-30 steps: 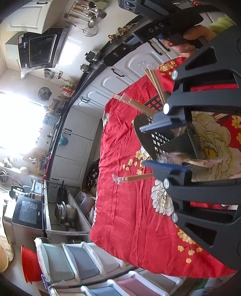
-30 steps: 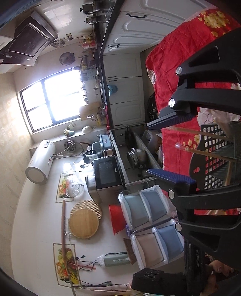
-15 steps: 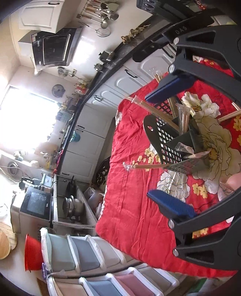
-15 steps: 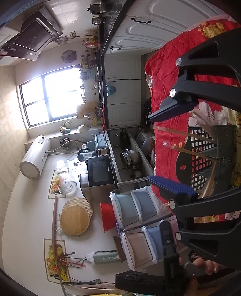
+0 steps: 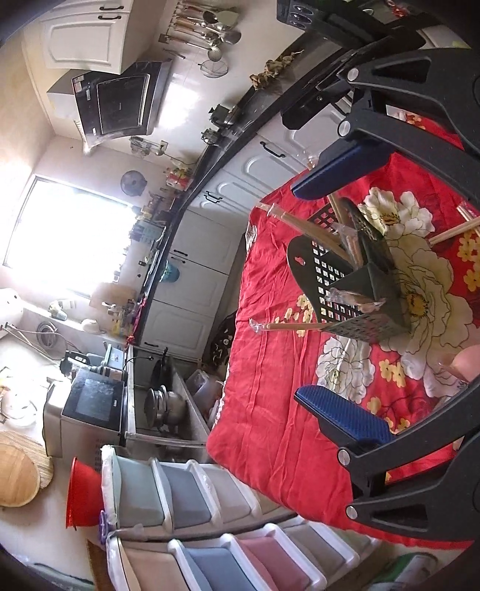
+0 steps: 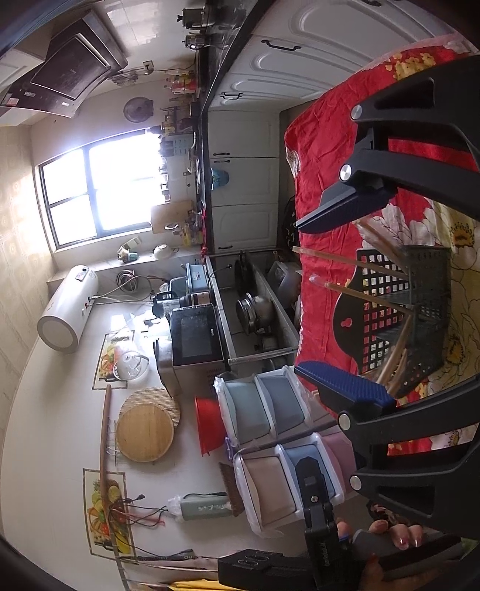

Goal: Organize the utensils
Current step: 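Withdraw both grippers from the caddy and move toward the remaining chopsticks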

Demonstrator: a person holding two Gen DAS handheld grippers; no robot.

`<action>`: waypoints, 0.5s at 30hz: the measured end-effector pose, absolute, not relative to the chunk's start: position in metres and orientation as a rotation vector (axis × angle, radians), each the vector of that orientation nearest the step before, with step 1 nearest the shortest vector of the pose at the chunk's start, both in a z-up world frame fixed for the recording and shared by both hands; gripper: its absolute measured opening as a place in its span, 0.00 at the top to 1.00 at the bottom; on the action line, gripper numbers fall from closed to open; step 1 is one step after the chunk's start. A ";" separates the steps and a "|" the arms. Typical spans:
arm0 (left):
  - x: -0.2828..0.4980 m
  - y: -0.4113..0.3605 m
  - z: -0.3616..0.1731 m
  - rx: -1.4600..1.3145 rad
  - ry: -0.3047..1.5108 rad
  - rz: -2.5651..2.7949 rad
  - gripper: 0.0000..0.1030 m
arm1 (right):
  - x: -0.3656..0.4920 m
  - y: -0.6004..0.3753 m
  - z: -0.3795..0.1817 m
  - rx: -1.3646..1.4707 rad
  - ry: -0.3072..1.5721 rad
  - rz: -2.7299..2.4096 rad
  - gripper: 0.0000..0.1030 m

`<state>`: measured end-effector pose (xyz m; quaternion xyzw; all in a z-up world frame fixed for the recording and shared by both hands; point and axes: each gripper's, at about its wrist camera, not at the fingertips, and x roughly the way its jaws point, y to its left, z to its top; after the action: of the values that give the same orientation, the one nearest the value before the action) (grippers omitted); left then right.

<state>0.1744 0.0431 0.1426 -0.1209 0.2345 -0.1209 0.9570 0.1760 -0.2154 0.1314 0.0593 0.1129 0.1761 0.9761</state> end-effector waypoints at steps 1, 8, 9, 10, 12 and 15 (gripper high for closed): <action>0.172 0.043 0.142 -0.244 0.473 -0.247 0.10 | 0.174 -0.216 0.131 0.118 0.229 0.356 0.32; 0.154 0.040 0.137 -0.227 0.457 -0.249 0.10 | 0.158 -0.216 0.126 0.106 0.236 0.369 0.30; 0.151 0.039 0.136 -0.226 0.456 -0.250 0.10 | 0.155 -0.216 0.125 0.102 0.238 0.371 0.30; 0.149 0.039 0.135 -0.225 0.457 -0.251 0.10 | 0.153 -0.215 0.123 0.099 0.240 0.371 0.30; 0.144 0.039 0.131 -0.226 0.460 -0.254 0.10 | 0.150 -0.216 0.121 0.094 0.245 0.375 0.30; 0.137 0.038 0.126 -0.223 0.465 -0.260 0.10 | 0.144 -0.216 0.117 0.090 0.256 0.379 0.30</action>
<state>0.1371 0.0380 0.1255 -0.1098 0.2295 -0.1283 0.9586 0.1439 -0.2159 0.1167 0.0446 0.1269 0.1876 0.9730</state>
